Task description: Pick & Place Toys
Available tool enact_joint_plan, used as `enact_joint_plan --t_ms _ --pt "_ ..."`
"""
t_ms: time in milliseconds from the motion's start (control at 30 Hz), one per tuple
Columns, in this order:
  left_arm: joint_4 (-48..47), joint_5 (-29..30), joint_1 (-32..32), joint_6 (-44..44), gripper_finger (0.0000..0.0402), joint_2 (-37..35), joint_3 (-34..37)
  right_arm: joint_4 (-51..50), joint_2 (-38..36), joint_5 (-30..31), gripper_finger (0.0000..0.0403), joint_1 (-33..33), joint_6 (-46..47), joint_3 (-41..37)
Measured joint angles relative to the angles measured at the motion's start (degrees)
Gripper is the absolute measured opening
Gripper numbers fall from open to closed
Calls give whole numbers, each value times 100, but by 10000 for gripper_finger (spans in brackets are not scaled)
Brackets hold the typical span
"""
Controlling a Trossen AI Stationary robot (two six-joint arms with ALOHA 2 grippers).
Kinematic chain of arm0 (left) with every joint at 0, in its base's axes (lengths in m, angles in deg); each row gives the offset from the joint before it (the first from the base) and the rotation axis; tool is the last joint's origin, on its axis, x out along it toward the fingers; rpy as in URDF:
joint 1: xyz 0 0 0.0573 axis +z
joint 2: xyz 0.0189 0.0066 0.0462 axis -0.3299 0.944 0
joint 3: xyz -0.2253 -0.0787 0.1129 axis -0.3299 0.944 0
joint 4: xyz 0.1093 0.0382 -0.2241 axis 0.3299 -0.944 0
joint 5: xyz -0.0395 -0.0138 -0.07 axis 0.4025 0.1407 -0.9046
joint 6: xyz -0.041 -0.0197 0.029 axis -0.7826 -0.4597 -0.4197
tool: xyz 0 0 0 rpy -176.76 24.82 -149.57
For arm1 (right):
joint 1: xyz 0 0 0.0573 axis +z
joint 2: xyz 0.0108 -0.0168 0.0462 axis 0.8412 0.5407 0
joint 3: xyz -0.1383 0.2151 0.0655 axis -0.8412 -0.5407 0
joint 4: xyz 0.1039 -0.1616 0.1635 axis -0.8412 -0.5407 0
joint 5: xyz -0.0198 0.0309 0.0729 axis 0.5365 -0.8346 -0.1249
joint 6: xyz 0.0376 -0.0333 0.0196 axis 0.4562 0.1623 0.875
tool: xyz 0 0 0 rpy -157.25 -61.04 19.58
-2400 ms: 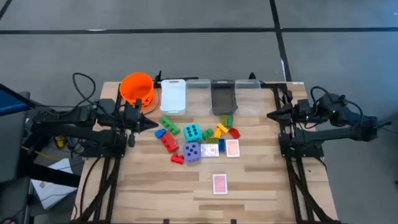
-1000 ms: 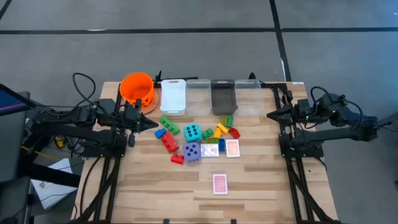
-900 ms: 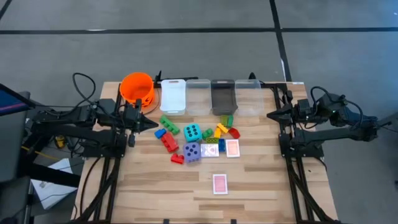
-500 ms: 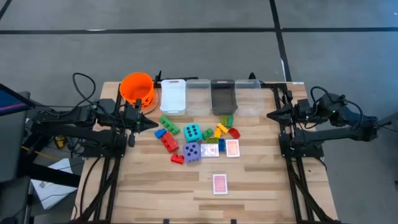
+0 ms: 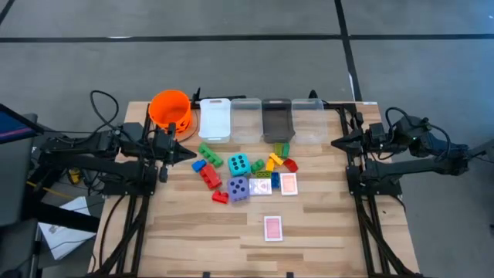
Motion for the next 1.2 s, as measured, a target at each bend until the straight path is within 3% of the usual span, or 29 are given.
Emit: enact_joint_plan --t_ms 167,667,833,1200 --pt "92 0 0 0 0 1 0 -1 0 0 13 -2 1 0" --pt "2047 -2 -1 -9 0 103 -4 -2 0 1 13 -1 2 0" --pt "2164 -2 0 -182 0 110 -4 157 2 26 13 -13 -5 -2" --pt "2317 -162 -11 -470 0 228 -2 866 199 13 13 -6 946 -7"
